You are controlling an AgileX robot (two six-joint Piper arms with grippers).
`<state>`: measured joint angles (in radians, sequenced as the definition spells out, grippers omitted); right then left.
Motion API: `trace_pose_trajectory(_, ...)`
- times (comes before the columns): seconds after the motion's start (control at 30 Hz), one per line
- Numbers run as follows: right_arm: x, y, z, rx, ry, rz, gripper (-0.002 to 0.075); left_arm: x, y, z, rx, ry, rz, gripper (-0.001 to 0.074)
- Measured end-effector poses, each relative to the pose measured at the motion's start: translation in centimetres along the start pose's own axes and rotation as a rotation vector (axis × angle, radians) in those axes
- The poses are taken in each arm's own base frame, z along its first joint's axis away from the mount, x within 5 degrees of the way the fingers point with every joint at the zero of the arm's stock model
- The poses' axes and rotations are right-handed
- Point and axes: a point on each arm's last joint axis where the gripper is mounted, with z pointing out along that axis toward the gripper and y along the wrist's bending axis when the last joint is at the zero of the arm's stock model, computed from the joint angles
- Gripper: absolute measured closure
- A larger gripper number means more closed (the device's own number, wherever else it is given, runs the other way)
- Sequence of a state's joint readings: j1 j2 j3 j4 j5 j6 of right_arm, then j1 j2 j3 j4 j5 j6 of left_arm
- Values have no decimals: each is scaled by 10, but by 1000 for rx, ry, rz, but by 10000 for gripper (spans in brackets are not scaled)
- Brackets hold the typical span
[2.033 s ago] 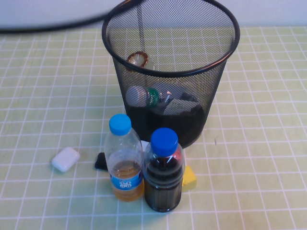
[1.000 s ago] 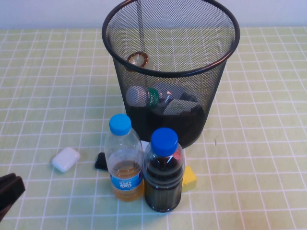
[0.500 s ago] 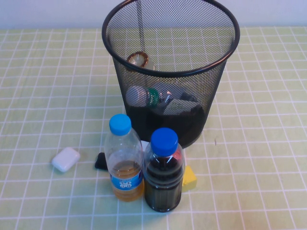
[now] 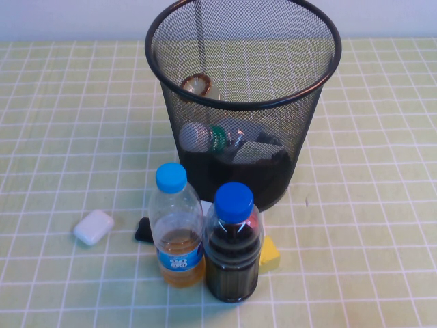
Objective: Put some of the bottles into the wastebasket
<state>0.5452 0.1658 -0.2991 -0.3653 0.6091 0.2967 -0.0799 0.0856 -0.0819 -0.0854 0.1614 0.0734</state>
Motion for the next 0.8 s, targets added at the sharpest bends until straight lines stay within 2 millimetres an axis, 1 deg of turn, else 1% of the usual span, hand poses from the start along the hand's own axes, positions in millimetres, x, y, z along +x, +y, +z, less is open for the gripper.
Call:
trace_pose_trajectory(0.13, 0, 0, 0, 0, 0, 0, 734, 30, 1, -1, -21, 60, -57, 736)
trace_pose_trajectory(0.27, 0, 0, 0, 0, 0, 0, 734, 47, 0, -3, -15, 189, -78, 737)
trace_pose_trajectory(0.8, 0, 0, 0, 0, 1, 0, 734, 49, 0, -4, -15, 203, -78, 737)
